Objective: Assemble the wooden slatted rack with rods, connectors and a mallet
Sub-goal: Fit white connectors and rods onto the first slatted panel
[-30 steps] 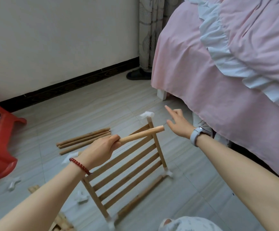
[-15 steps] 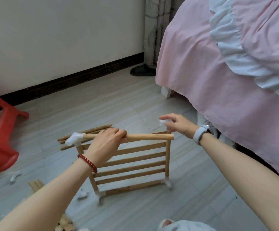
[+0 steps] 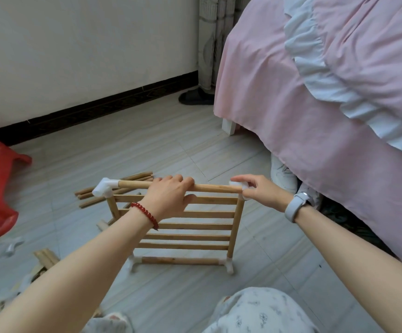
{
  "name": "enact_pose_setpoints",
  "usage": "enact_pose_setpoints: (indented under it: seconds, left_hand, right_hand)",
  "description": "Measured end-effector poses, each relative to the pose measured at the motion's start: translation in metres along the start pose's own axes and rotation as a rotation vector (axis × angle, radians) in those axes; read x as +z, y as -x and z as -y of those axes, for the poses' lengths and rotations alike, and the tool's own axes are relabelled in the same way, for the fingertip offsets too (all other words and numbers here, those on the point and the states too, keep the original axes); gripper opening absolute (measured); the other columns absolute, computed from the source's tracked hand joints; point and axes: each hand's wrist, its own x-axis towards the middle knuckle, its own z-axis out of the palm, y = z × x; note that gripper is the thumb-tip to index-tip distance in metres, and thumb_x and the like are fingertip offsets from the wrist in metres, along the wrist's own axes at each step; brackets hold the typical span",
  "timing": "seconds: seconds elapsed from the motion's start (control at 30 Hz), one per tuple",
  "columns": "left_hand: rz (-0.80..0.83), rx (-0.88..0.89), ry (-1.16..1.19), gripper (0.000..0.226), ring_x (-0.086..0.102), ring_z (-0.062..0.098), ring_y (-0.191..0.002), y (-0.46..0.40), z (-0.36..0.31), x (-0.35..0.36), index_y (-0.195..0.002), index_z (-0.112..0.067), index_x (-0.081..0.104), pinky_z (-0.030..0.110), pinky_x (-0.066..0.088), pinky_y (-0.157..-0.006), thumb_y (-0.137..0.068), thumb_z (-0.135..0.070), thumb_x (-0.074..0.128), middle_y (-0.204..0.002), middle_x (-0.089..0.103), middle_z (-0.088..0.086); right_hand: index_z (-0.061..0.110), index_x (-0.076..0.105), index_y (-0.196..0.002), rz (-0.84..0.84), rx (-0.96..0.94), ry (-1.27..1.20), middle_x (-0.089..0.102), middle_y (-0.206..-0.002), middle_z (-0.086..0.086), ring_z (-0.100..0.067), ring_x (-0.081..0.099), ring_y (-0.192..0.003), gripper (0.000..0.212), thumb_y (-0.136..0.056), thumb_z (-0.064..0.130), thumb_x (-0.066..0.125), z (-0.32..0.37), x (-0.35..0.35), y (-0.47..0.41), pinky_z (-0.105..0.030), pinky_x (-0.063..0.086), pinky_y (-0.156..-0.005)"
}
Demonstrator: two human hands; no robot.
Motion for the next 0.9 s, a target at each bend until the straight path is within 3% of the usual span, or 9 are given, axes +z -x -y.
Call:
enact_pose_setpoints:
  seconds: [0.07, 0.2, 0.3, 0.4, 0.53, 0.6, 0.73, 0.83, 0.9]
  left_hand:
    - [-0.018, 0.111, 0.020, 0.034, 0.054, 0.015, -0.098, -0.002, -0.014, 0.003, -0.128, -0.027, 0.044, 0.029, 0.039, -0.084, -0.099, -0.043, 0.037, -0.109, 0.056, -0.004]
    - [-0.093, 0.222, 0.053, 0.031, 0.050, 0.012, -0.076, 0.007, -0.028, 0.010, -0.122, -0.024, 0.049, 0.024, 0.033, -0.067, -0.101, -0.039, 0.032, -0.099, 0.058, -0.004]
    - [-0.130, 0.239, 0.049, 0.030, 0.054, 0.014, -0.078, 0.024, -0.027, 0.018, -0.120, -0.024, 0.049, 0.024, 0.034, -0.067, -0.101, -0.039, 0.031, -0.097, 0.057, -0.004]
    - [-0.167, 0.248, 0.060, 0.030, 0.054, 0.016, -0.076, 0.039, -0.024, 0.021, -0.116, -0.020, 0.052, 0.026, 0.036, -0.068, -0.100, -0.038, 0.034, -0.092, 0.057, -0.002]
    - [-0.245, 0.292, 0.056, 0.036, 0.051, 0.017, -0.060, 0.056, -0.020, 0.021, -0.100, -0.019, 0.058, 0.027, 0.034, -0.056, -0.094, -0.045, 0.034, -0.076, 0.057, -0.003]
    - [-0.246, 0.307, 0.043, 0.037, 0.050, 0.015, -0.052, 0.062, -0.020, 0.021, -0.091, -0.023, 0.056, 0.023, 0.029, -0.048, -0.091, -0.052, 0.033, -0.068, 0.055, -0.006]
    - [-0.240, 0.399, 0.023, 0.023, 0.046, 0.012, -0.040, 0.077, -0.021, 0.031, -0.081, -0.025, 0.054, 0.017, 0.017, -0.037, -0.087, -0.046, 0.048, -0.058, 0.050, -0.008]
    - [-0.206, 0.383, 0.005, 0.014, 0.054, 0.016, -0.060, 0.081, -0.023, 0.035, -0.094, -0.021, 0.058, 0.026, 0.033, -0.046, -0.091, -0.034, 0.053, -0.078, 0.057, -0.003]
    - [-0.123, 0.323, -0.033, 0.021, 0.057, 0.017, -0.077, 0.077, -0.026, 0.029, -0.107, -0.023, 0.056, 0.027, 0.039, -0.055, -0.096, -0.035, 0.043, -0.097, 0.058, -0.005]
  right_hand:
    - [0.015, 0.046, -0.138, 0.037, -0.014, 0.058, 0.048, -0.135, -0.003, -0.017, 0.044, -0.124, 0.049, -0.091, 0.005, 0.050, 0.000, -0.001, 0.006, -0.026, 0.037, -0.102]
    - [0.018, 0.049, -0.135, 0.143, 0.014, -0.020, 0.051, -0.125, -0.004, -0.007, 0.050, -0.101, 0.047, -0.091, 0.002, 0.048, 0.004, -0.003, 0.022, -0.012, 0.043, -0.078]
    - [0.023, 0.043, -0.138, 0.228, 0.001, 0.185, 0.047, -0.133, 0.001, -0.011, 0.043, -0.119, 0.052, -0.087, 0.019, 0.054, 0.009, 0.000, 0.038, -0.022, 0.037, -0.095]
    - [0.021, 0.040, -0.137, 0.255, -0.014, 0.468, 0.045, -0.128, 0.004, -0.012, 0.042, -0.115, 0.060, -0.084, 0.040, 0.060, 0.021, 0.011, 0.050, -0.027, 0.038, -0.095]
    - [0.021, 0.038, -0.133, 0.172, 0.042, 0.584, 0.047, -0.122, -0.004, -0.023, 0.052, -0.104, 0.055, -0.085, 0.038, 0.060, 0.026, 0.035, 0.059, -0.040, 0.047, -0.090]
    - [0.018, 0.038, -0.129, 0.175, 0.059, 0.612, 0.053, -0.112, -0.005, -0.023, 0.055, -0.094, 0.050, -0.085, 0.030, 0.059, 0.029, 0.040, 0.062, -0.038, 0.050, -0.080]
    - [0.024, 0.044, -0.121, 0.340, 0.192, 0.212, 0.055, -0.091, -0.005, -0.015, 0.050, -0.064, 0.045, -0.083, 0.013, 0.065, 0.031, 0.039, 0.070, -0.025, 0.044, -0.053]
    - [0.028, 0.050, -0.111, 0.448, 0.331, -0.058, 0.055, -0.096, -0.011, -0.019, 0.055, -0.064, 0.037, -0.085, 0.003, 0.060, 0.033, 0.031, 0.070, -0.027, 0.049, -0.058]
    - [0.025, 0.053, -0.108, 0.476, 0.421, -0.120, 0.056, -0.094, -0.012, -0.022, 0.061, -0.068, 0.020, -0.091, 0.014, 0.055, 0.042, 0.028, 0.068, -0.027, 0.052, -0.062]
